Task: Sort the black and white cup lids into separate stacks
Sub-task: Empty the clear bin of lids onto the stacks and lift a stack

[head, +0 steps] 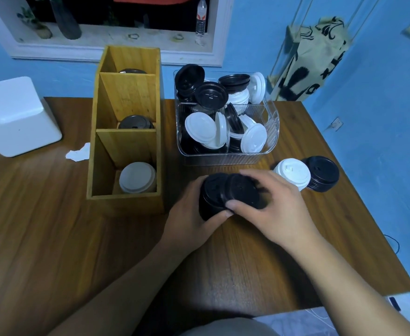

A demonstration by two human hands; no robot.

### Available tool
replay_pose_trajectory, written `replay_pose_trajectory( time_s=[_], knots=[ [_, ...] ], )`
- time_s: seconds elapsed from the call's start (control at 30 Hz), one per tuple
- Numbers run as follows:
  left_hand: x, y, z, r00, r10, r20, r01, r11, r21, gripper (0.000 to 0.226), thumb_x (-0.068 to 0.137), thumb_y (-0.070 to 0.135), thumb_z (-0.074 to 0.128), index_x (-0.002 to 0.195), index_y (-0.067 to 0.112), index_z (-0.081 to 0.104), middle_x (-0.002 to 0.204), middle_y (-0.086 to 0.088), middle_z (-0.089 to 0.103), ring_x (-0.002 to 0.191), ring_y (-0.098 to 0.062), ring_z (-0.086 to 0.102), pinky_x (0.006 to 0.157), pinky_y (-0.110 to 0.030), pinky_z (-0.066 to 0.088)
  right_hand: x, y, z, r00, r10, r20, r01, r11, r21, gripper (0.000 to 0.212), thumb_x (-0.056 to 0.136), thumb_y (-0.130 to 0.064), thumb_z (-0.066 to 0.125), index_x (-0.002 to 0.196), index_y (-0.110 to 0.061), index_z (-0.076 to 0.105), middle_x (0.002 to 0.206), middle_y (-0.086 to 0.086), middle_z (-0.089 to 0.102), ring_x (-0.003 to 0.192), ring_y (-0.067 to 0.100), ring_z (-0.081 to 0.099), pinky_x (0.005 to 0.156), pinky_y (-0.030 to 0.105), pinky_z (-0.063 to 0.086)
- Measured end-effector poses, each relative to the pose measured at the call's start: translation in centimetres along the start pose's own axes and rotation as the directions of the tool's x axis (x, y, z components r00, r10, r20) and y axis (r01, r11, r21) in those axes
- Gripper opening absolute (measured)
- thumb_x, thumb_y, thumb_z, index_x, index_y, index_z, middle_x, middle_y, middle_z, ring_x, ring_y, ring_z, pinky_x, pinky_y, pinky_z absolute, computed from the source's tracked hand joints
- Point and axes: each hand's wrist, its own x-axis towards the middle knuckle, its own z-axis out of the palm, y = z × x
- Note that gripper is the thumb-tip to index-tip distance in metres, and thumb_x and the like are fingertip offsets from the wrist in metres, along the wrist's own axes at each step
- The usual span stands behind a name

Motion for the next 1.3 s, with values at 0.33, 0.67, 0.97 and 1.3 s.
replay_pose_trajectory(
  time_s=[0.33,0.67,0.97,1.3],
  knots=[
    [-0.1,-0.6,0.2,1.000,0.002,-0.025,-0.002,1.000,0.017,0.072,0.078,0.044,0.078,0.141,0.039,0.043,0.128,0.025,0.053,0.121,0.007,0.052,0.096,-0.016,0.043,2.2,-0.5,2.9,0.981,-0.039,0.189,0.066,0.988,-0.138,0.074,0.075,-0.073,0.065,0.137,-0.032,0.062,0.122,-0.015,0.060,0.116,0.009,0.058,0.095,0.038,0.053],
    [-0.2,0.0,0.0,0.999,-0.054,-0.002,0.054,0.998,-0.028,0.095,0.083,0.049,0.077,0.159,0.036,0.022,0.152,0.023,0.044,0.138,0.003,0.044,0.112,-0.032,0.044,1.8,-0.8,3.3,0.973,-0.049,0.225,0.117,0.947,-0.298,0.066,0.086,-0.073,0.049,0.145,-0.044,0.051,0.125,-0.014,0.047,0.116,0.013,0.057,0.079,0.038,0.058],
    [-0.2,0.3,-0.1,0.998,-0.058,-0.020,0.059,0.998,0.016,0.086,0.084,0.044,0.070,0.157,0.036,0.024,0.149,0.020,0.049,0.133,0.005,0.048,0.110,-0.029,0.045,0.9,-0.7,4.3,0.955,-0.170,0.244,0.243,0.918,-0.312,0.056,0.104,-0.053,0.038,0.152,-0.025,0.047,0.152,-0.002,0.044,0.132,0.021,0.045,0.111,0.031,0.040],
    [-0.2,0.3,0.3,1.000,0.021,-0.016,-0.020,0.997,0.080,0.073,0.088,0.046,0.069,0.151,0.025,0.039,0.135,0.012,0.054,0.125,-0.004,0.054,0.098,-0.038,0.052,1.2,0.4,4.1,0.922,-0.179,0.344,0.273,0.929,-0.248,0.059,0.105,-0.059,0.029,0.156,-0.032,0.037,0.161,-0.011,0.032,0.142,0.016,0.033,0.108,0.041,0.043]
  ],
)
